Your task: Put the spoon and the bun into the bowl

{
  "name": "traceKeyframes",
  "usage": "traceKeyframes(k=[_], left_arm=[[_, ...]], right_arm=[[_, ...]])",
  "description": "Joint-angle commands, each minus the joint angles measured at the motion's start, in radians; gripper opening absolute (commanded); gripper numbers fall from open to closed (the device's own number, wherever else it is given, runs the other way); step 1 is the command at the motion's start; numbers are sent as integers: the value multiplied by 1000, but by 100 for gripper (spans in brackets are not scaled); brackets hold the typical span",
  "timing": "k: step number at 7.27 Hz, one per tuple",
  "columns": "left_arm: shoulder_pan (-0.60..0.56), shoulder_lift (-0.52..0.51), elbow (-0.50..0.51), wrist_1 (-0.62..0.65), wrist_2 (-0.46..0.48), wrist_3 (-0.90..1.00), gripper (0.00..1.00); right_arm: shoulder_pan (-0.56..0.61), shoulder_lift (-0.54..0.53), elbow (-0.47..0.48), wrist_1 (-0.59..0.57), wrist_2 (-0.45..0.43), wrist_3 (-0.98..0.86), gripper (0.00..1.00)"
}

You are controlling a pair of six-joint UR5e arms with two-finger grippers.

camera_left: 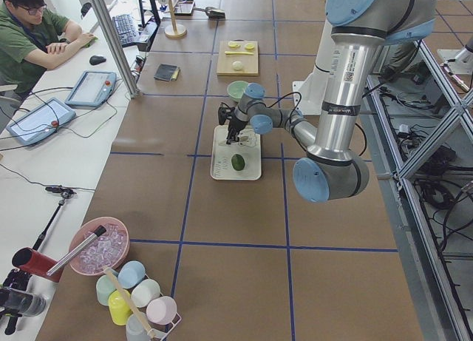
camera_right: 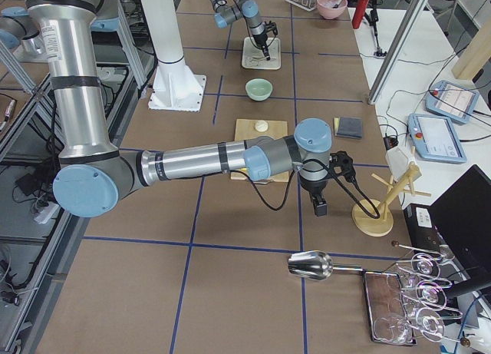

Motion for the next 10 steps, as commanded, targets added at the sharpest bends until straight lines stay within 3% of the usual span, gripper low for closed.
traceKeyframes(k=[1, 2, 3, 6, 9, 10], left_arm=[[-2, -60, -59, 110, -3, 2, 0], [-2, -203, -56, 289, -4, -9, 0], [1, -309, -49, 391, -6, -63, 0], [35, -509, 109, 423, -4, -257, 0], [93, -573, 157, 418, 20, -276, 0], [95, -571, 157, 418, 20, -276, 27]], right_arm=[[0, 2, -1, 0, 0, 0, 100], [0, 0, -1, 0, 2, 0, 100], [0, 2, -3, 2, 0, 0, 100], [0, 2, -1, 0, 2, 1, 100], [0, 2, -3, 0, 0, 1, 100], [0, 0, -3, 0, 2, 0, 100]])
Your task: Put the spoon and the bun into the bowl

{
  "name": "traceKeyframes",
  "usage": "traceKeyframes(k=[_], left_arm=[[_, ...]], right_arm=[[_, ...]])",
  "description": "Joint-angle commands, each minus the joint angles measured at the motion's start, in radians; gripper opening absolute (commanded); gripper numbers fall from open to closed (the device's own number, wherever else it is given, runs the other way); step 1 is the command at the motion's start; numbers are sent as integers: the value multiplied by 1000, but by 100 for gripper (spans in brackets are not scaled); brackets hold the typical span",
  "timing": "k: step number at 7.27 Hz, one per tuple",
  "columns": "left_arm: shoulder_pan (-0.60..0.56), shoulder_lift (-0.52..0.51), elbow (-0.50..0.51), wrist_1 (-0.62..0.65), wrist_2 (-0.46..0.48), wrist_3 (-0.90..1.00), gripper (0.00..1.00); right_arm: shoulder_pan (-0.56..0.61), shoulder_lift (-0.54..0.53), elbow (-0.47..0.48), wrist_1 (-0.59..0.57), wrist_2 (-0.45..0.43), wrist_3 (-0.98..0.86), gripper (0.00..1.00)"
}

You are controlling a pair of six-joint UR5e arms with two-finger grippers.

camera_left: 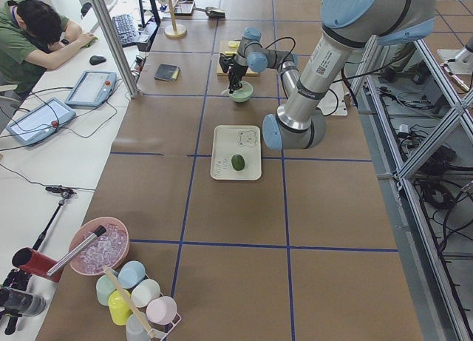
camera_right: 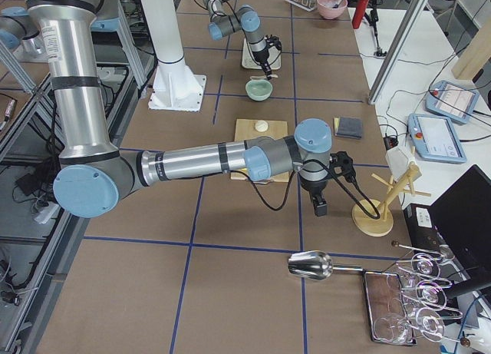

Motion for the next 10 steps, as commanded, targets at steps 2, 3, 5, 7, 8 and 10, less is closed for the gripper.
traceKeyframes(k=[2, 3, 5, 7, 8, 10], left_arm=[[9, 1, 2, -3, 12, 18, 100], [8, 7, -13, 0, 10, 79, 100], [-27, 89, -142, 5, -2, 346, 100], [-211, 211, -284, 5, -138, 761, 100], [-354, 251, -300, 5, -243, 1003, 100], [-745, 420, -286, 2, -563, 1561, 100]], right_arm=[[0, -1, 4, 0, 1, -1, 100], [0, -1, 4, 1, 1, -1, 100], [0, -1, 7, 1, 1, -3, 100], [0, 5, 16, 1, 3, 3, 100], [-2, 13, 28, 1, 30, 3, 100], [-61, 18, 82, 1, 63, 2, 100]])
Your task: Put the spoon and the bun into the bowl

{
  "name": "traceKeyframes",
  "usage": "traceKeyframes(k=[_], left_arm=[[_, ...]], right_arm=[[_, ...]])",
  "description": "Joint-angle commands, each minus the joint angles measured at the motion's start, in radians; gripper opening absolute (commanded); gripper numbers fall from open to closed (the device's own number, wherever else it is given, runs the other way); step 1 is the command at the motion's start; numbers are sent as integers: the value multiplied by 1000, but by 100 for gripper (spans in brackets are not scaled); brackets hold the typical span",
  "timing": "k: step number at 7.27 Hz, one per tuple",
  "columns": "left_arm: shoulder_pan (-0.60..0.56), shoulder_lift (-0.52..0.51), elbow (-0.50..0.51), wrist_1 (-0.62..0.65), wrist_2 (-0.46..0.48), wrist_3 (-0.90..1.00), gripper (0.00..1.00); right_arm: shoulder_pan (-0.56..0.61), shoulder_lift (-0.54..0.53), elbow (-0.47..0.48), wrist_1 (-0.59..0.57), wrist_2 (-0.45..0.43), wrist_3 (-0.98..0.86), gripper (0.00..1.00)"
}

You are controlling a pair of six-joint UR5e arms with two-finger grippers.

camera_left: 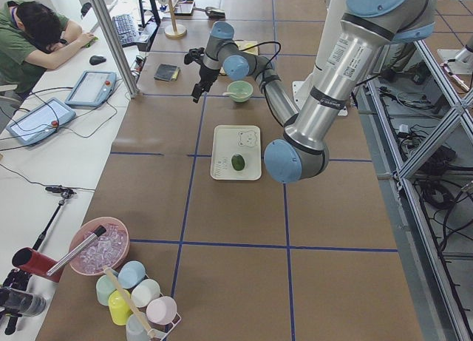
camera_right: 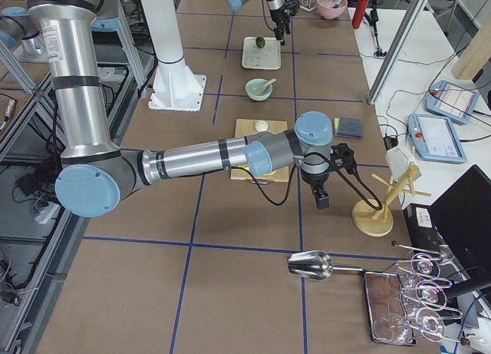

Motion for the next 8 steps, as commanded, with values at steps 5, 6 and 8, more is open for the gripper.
traceKeyframes(k=[5, 6, 8], left_arm=[[-639, 377, 220, 107, -316, 708, 100], [-641, 405, 205, 151, -318, 720, 100], [-636, 396, 205, 187, -321, 720, 100]], right_arm=[[-241, 27, 201, -10, -2, 208, 100], [-316, 62, 238, -10, -16, 397, 100], [-566, 84, 296, -8, -267, 610, 100]])
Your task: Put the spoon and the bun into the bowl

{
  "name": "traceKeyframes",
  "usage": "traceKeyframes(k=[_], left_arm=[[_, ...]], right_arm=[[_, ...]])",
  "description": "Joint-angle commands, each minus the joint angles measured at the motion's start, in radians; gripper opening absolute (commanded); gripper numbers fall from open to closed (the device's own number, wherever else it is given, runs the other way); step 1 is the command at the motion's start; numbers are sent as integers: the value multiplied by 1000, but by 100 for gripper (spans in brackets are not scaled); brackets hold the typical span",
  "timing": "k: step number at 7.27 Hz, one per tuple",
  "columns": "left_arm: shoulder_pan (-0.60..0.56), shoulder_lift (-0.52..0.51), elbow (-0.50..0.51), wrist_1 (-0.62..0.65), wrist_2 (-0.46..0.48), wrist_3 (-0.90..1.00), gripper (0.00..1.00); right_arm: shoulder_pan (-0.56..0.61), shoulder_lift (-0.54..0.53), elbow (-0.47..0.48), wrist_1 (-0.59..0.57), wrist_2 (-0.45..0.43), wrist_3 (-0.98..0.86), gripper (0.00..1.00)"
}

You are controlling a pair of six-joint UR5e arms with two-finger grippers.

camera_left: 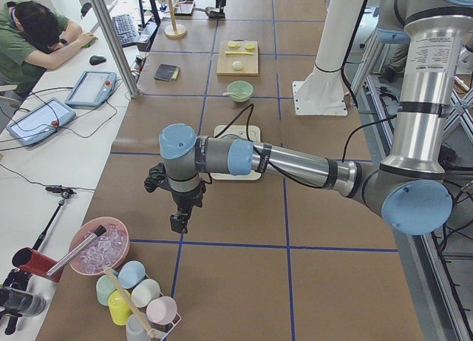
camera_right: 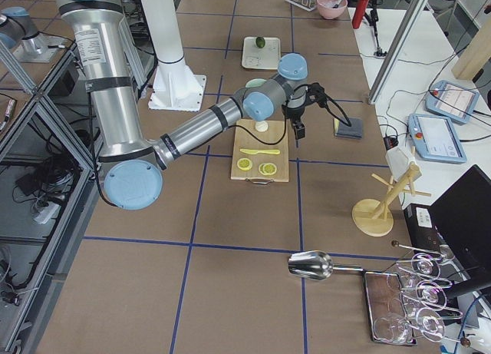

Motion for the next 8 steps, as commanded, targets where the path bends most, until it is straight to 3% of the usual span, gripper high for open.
traceKeyframes(k=[1, 3, 4, 6, 8], left_arm=[[-1, 5, -5, 18, -1, 7, 100], [-1, 5, -5, 17, -1, 7, 100], [-1, 5, -5, 15, -1, 7, 100], [-1, 7, -5, 15, -3, 9, 100], [-1, 10, -5, 12, -3, 9, 100]], right_arm=[[-261, 64, 22, -3, -233, 231, 100], [-452, 203, -91, -6, -434, 423, 98], [-497, 215, -132, -4, -492, 430, 95], [-520, 204, -154, -6, -496, 430, 90], [-523, 186, -157, -7, -495, 430, 70]])
